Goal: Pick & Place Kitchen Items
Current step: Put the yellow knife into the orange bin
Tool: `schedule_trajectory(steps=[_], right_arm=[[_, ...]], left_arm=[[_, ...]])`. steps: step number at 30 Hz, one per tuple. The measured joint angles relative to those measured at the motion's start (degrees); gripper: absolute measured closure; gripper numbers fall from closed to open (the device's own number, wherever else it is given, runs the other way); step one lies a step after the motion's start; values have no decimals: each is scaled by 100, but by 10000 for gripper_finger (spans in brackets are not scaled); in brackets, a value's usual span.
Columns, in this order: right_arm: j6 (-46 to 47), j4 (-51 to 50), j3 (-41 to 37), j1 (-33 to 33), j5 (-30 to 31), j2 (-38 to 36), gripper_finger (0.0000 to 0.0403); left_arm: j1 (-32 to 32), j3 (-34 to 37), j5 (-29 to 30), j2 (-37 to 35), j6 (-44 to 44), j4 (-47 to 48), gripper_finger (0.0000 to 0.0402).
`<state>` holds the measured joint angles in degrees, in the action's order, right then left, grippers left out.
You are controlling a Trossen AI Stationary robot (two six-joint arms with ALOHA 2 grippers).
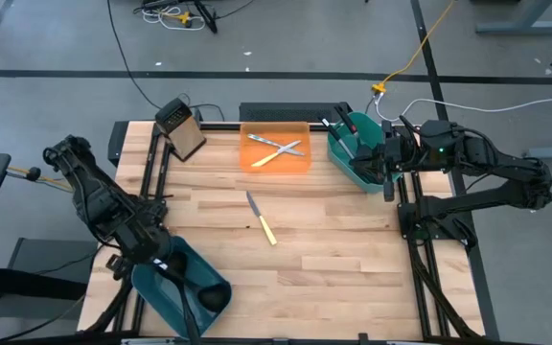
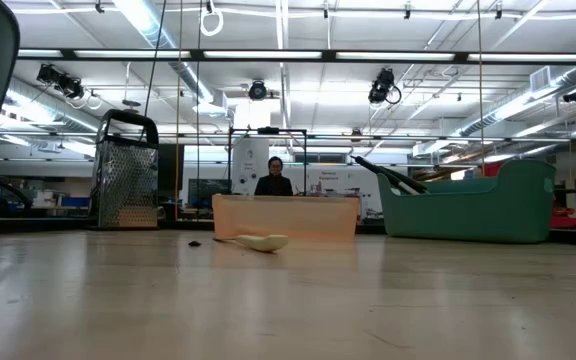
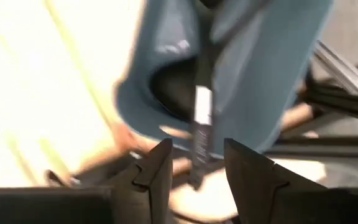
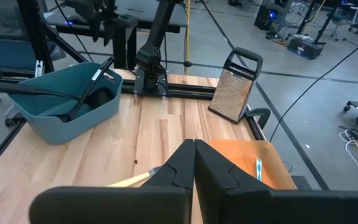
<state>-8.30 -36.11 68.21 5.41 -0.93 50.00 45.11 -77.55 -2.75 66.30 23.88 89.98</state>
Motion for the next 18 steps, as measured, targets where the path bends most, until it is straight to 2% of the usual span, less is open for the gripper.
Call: schedule_trajectory(steps=[4, 8, 18], right_arm=[[9, 1, 0, 0, 1, 0, 390], [27, 4, 0, 0, -4, 0, 390], [27, -57, 0, -2, -317, 0, 390]], left_arm=[[-184, -195, 897, 0, -658, 1, 272], [-400, -254, 1878, 0, -774, -110, 290], [-1597, -254, 1900, 2, -893, -1101, 344]])
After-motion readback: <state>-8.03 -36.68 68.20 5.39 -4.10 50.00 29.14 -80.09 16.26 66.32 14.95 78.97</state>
